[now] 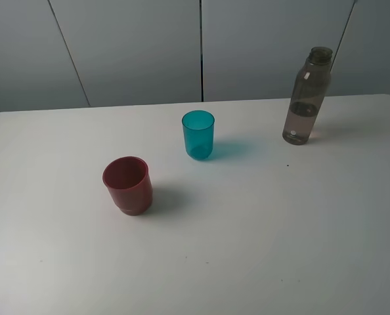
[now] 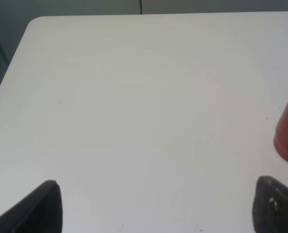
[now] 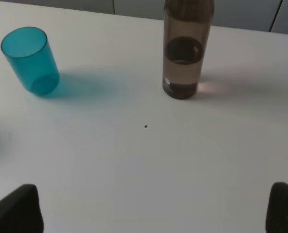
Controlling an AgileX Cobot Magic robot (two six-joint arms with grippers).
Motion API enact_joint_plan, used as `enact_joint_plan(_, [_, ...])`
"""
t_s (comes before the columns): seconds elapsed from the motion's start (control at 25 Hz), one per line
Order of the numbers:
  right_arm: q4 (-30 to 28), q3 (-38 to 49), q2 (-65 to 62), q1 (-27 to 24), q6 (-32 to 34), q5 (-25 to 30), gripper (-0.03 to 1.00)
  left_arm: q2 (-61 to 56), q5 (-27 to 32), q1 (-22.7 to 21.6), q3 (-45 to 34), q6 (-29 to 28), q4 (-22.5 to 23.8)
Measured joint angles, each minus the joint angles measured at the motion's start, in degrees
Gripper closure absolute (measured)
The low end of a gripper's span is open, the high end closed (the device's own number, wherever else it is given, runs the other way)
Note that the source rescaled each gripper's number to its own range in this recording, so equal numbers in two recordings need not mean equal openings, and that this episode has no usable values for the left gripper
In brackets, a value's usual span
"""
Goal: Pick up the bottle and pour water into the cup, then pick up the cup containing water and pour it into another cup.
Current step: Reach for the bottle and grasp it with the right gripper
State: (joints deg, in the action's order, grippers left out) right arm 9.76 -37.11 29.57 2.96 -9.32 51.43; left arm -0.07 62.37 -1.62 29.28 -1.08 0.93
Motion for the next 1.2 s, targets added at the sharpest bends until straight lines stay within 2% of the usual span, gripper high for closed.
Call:
enact_joint_plan(0.2, [0.00, 0.00, 10.69, 0.00, 5.41, -9.47, -0.03, 0.00, 0.00, 0.00, 0.00, 0.00, 0.00])
enact_joint_plan(0.44, [-0.16, 0.00, 22.00, 0.26, 6.86, -18.01, -0.03, 0.00, 0.00, 0.00, 0.00, -0.12, 0.00])
enact_joint_plan(0.68, [-1.65, 0.00, 32.02, 6.36, 6.96, -25.81, -0.03, 0.00, 0.00, 0.00, 0.00, -0.12, 0.00])
enact_joint_plan(0.88, [-1.65, 0.00, 41.05, 7.02, 6.73, -31.28, -0.03, 0.00, 0.00, 0.00, 0.00, -0.12, 0.00])
enact_joint_plan(1.2, [-1.43, 4.52, 52.25, 7.17, 7.17, -48.54, -0.03, 0.00, 0.00, 0.00, 0.00, -0.12, 0.00])
